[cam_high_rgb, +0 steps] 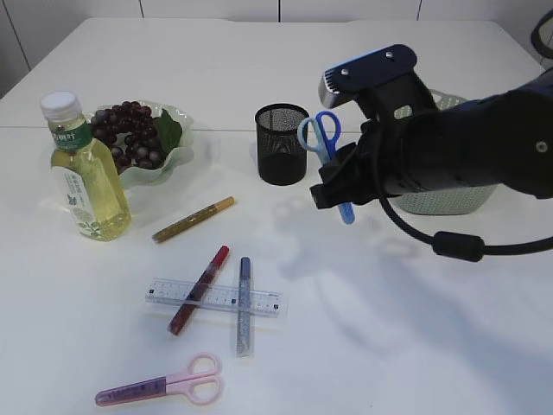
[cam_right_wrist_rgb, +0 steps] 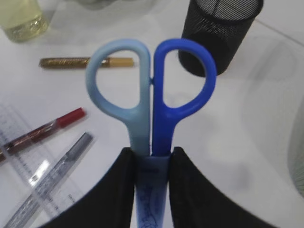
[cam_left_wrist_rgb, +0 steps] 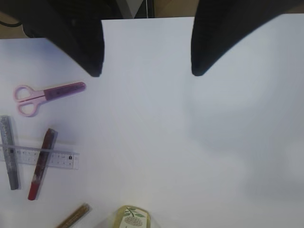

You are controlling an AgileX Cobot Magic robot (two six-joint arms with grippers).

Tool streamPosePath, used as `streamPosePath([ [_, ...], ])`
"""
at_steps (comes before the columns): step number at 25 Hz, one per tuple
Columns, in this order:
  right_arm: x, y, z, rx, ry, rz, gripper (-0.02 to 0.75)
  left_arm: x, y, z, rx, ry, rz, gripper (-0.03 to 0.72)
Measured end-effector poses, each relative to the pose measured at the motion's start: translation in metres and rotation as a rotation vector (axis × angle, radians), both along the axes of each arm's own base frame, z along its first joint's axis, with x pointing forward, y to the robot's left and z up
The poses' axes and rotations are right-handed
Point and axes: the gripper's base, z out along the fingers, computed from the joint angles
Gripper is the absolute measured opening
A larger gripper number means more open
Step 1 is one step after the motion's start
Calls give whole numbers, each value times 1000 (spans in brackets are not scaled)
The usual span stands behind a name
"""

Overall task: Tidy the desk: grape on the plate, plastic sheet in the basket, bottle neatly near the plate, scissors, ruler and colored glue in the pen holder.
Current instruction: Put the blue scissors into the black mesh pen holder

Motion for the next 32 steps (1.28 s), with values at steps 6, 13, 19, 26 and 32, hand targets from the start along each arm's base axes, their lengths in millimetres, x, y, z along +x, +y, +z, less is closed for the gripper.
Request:
streamPosePath([
  [6,9,0,12,79,-133,-11,192,0,0,0,0,0,0,422],
  [13,31,12,29,145,-249,-8,191,0,0,0,0,0,0,422],
  [19,67,27,38,173,-302,-16,191,0,0,0,4,0,1,421],
  [26,112,32,35,186,-340,-53,191,0,2,0,28,-2,6,421],
  [32,150,34,22,190,-362,-82,191,1,3,1,39,-18,8,421],
])
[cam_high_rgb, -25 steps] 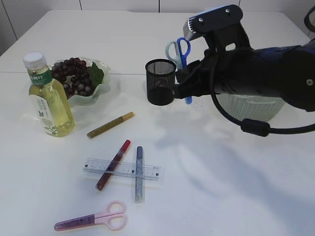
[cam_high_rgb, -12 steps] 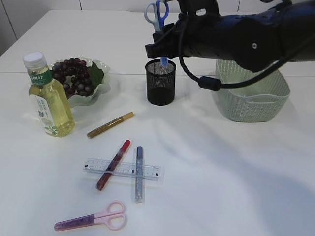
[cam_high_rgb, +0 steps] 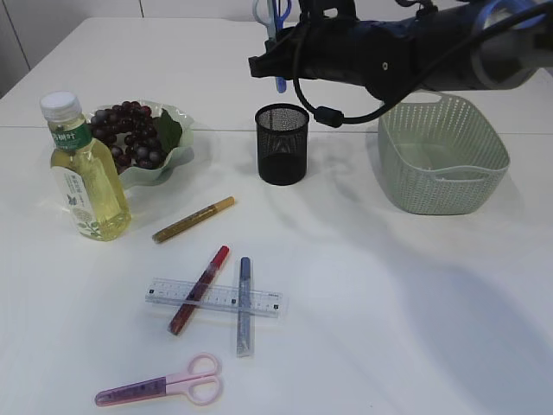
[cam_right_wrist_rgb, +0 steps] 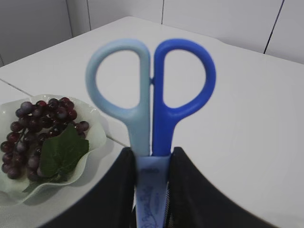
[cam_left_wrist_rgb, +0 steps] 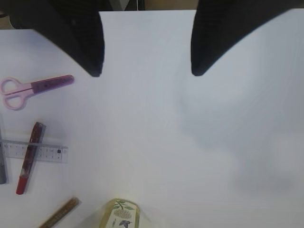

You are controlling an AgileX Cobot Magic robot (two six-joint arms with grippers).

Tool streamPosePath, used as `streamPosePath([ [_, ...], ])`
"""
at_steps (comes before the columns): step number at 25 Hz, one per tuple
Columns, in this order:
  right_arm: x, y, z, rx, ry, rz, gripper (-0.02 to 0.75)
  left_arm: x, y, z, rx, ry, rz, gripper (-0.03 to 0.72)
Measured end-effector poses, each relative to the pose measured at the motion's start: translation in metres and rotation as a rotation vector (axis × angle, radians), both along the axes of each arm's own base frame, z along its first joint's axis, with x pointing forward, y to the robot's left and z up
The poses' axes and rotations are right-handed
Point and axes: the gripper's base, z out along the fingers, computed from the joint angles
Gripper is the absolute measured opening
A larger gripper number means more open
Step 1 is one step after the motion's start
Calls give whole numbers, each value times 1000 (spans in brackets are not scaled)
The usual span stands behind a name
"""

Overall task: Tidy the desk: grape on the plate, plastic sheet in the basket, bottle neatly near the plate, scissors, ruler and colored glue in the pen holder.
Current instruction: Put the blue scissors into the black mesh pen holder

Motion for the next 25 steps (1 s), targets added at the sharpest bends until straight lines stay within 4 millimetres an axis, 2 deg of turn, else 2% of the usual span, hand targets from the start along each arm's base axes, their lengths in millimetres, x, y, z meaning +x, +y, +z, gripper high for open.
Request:
streamPosePath([
  [5,24,1,-20,3,25,-23,191,2,0,1,3,-21,1,418],
  [10,38,0,-38,-2,49,-37,191,2,0,1,4,-29,1,417],
  [25,48,1,-66,-10,90,-48,191,3,0,2,5,-45,0,417],
])
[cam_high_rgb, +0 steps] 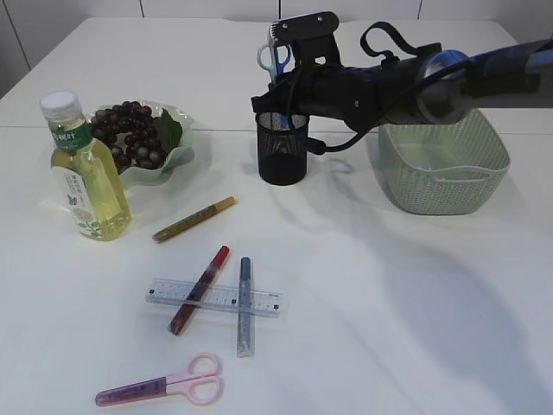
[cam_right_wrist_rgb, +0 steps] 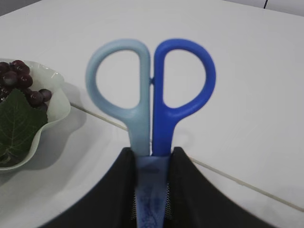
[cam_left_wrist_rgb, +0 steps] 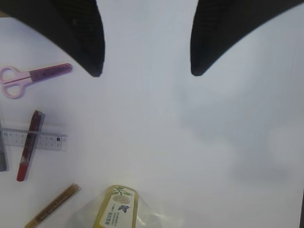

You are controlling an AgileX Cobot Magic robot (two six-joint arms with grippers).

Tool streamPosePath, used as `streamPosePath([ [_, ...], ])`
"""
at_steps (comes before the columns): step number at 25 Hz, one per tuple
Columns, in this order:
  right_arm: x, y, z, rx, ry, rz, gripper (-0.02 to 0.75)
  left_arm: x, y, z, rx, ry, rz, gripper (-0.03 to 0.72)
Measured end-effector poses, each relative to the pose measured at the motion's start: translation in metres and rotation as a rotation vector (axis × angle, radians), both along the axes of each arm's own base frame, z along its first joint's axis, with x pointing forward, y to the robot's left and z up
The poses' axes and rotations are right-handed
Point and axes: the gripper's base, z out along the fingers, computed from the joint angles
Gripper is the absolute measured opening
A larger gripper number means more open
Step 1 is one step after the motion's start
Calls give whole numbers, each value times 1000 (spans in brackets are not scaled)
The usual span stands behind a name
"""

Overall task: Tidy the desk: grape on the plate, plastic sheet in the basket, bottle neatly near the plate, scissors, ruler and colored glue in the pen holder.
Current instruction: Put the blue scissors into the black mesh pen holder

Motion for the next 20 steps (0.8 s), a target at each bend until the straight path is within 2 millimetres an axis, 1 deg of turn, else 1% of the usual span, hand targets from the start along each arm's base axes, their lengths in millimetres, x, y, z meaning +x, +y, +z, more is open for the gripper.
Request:
streamPosePath([
  [9,-1,0,-4,-14,34,0,191,0,0,0,0,0,0,417],
  [12,-1,-1,-5,-7,43,-5,204,0,0,0,0,0,0,417],
  [14,-1,-1,-5,0,48,-9,241,0,0,0,0,0,0,417],
  [17,-1,-1,-5,12,57,-15,326,0,0,0,0,2,0,417],
  [20,-1,-1,-5,25,64,-22,375,0,0,0,0,2,0,417],
])
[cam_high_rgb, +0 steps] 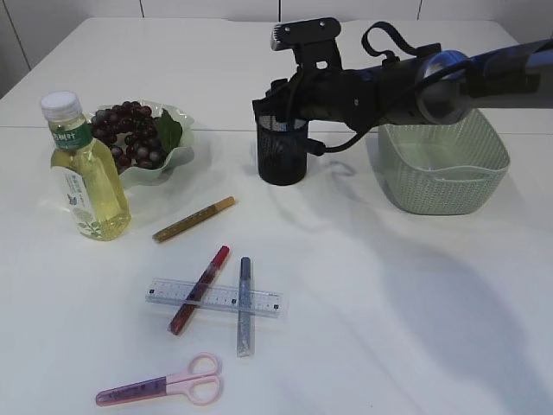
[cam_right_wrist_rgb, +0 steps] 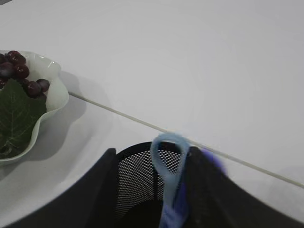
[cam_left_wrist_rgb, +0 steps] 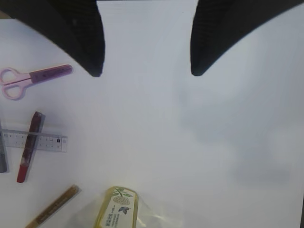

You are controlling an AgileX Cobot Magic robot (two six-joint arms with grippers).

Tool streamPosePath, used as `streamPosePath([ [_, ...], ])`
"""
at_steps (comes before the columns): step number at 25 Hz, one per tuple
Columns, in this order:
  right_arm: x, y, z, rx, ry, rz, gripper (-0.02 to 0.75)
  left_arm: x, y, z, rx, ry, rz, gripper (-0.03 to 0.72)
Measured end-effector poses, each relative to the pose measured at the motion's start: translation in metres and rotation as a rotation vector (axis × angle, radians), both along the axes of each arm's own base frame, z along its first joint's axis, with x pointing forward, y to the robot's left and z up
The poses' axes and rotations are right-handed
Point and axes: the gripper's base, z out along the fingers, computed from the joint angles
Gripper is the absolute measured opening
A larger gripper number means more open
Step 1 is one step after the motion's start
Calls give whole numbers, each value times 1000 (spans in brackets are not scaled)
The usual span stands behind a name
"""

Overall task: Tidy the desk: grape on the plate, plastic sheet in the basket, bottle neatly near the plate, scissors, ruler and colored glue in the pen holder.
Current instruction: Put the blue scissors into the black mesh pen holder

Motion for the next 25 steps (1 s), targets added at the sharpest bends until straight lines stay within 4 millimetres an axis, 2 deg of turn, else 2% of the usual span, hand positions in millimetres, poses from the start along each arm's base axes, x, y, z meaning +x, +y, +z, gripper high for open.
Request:
streamPosePath([
  [6,-1,0,2,6,27,-6,389,0,0,0,0,0,0,417],
  [8,-2,0,12,5,33,-4,389,0,0,0,0,0,0,416],
  [14,-6,-1,66,-5,66,5,380,0,1,0,11,1,2,415],
  [20,-29,-9,106,-73,233,20,372,0,2,0,22,4,1,415],
  [25,-64,-17,131,-97,468,49,370,0,2,0,22,4,1,415],
])
